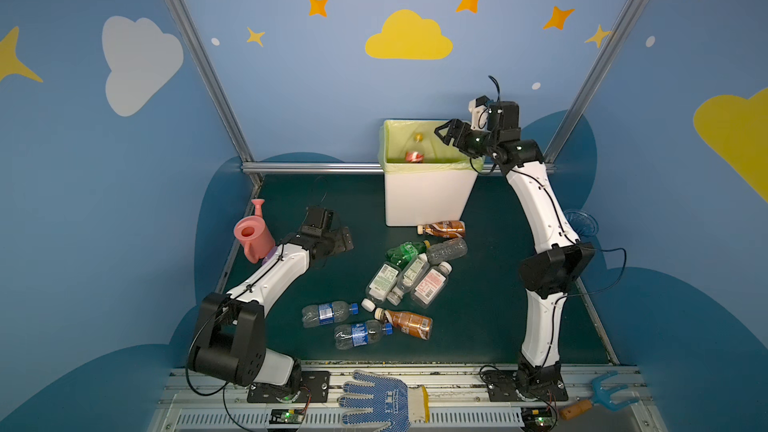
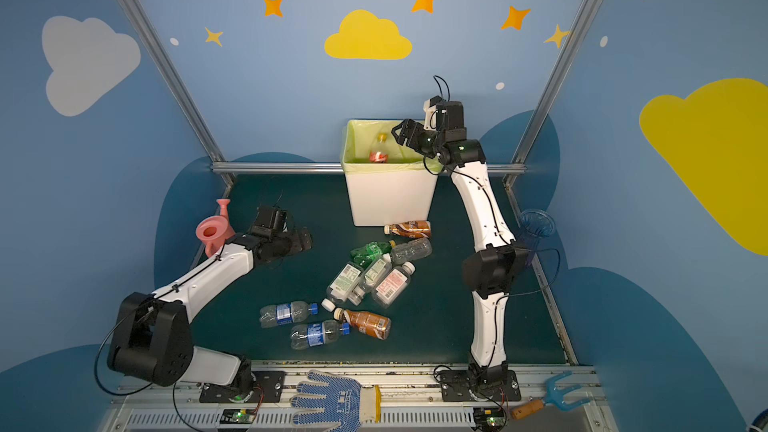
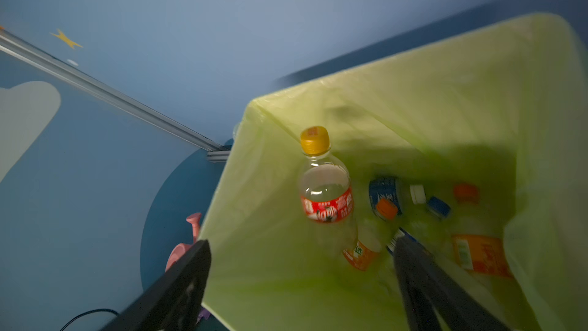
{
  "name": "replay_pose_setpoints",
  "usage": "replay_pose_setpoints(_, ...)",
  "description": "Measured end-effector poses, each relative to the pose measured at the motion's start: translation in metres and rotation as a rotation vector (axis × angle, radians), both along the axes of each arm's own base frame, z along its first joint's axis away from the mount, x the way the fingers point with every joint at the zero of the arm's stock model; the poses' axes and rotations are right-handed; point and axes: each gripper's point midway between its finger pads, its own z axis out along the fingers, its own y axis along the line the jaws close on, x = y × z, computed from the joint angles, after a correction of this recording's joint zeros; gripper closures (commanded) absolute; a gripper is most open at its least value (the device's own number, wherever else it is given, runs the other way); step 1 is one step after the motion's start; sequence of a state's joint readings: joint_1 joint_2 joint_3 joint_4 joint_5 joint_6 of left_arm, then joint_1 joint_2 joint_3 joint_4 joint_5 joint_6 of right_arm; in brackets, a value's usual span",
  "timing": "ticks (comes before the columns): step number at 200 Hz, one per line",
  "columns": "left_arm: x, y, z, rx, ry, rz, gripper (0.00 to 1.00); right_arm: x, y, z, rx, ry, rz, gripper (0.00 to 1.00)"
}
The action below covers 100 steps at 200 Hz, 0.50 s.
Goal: Throw the plastic bottles in the bin
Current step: 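Lower the left gripper onto another clear white-labelled bottle while the right gripper withdraws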
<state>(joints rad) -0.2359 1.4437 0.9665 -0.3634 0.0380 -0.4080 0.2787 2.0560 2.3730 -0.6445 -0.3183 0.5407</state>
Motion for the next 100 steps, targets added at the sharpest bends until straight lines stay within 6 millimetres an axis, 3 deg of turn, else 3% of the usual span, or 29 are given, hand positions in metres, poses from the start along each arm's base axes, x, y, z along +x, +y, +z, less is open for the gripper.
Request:
replay_pose_setpoints(20,-0.002,-0.008,0.0,-0.004,0.0,-0.052,0.0,-0.028,-0.03,0.019,-0.003,-0.027,-0.058,0.06)
replay_pose_setpoints(45,-0.01,-0.026,-0.001,0.021,0.008,-0.147,0.0,-0.089,-0.07,0.096,0.041,-0.222,-0.128,0.06)
replay_pose_setpoints(61,-0.019,-0.044,0.002,0.062,0.015,-0.238,0.0,-0.126,-0.088,0.13,0.069,-0.338,-0.157,0.06)
replay_pose_setpoints(81,-0.029,-0.072,0.005,0.107,0.022,-0.361,0.01,-0.15,-0.105,0.119,0.079,-0.361,-0.193,0.06)
replay_pose_setpoints(88,-0.033,-0.08,0.003,0.12,0.031,-0.4,0.02,-0.152,-0.112,0.103,0.078,-0.338,-0.21,0.06)
replay_pose_setpoints(100,-0.041,-0.091,-0.003,0.144,0.056,-0.461,0.01,-0.15,-0.126,0.06,0.068,-0.26,-0.25,0.06)
